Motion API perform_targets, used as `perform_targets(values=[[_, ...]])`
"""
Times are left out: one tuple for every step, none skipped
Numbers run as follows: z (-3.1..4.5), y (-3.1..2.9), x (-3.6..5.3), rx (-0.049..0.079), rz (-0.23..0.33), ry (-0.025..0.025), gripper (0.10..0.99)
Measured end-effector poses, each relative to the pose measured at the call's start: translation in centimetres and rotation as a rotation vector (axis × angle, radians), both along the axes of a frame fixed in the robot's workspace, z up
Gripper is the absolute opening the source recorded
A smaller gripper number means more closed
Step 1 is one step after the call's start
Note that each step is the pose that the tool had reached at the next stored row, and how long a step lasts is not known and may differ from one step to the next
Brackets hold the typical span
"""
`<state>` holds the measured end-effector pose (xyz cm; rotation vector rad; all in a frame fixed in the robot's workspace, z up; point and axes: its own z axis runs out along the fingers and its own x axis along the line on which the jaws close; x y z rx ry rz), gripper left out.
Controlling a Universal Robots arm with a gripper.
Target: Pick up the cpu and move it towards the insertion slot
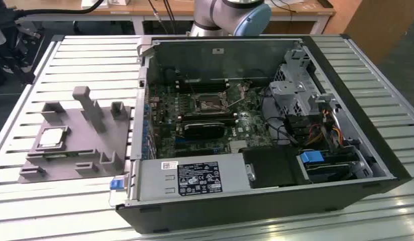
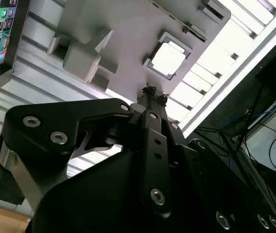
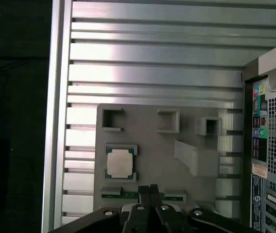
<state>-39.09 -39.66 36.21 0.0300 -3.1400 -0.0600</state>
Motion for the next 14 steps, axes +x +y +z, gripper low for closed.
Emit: perform_targets(values=[[0.0, 0.0, 0.0, 0.0, 0.0, 0.0, 0.102], [0.0, 0.0, 0.0, 0.0, 0.0, 0.0, 0.102], [0.0, 0.0, 0.0, 0.0, 0.0, 0.0, 0.102], [0.0, 0.0, 0.0, 0.0, 0.0, 0.0, 0.102], [0.0, 0.0, 0.0, 0.0, 0.0, 0.0, 0.102], [0.0, 0.0, 0.0, 0.0, 0.0, 0.0, 0.102], [0.0, 0.0, 0.0, 0.0, 0.0, 0.0, 0.102], [0.0, 0.0, 0.0, 0.0, 0.0, 0.0, 0.102], [0.0, 0.0, 0.0, 0.0, 0.0, 0.0, 0.102], [0.0, 0.0, 0.0, 0.0, 0.0, 0.0, 0.102], [0.0, 0.0, 0.0, 0.0, 0.0, 0.0001, 0.102], [-0.03, 0.0, 0.0, 0.0, 0.0, 0.0001, 0.102], [-0.1, 0.0, 0.0, 0.0, 0.0, -0.0001, 0.102], [-0.18, 0.0, 0.0, 0.0, 0.0, -0.0005, 0.102]])
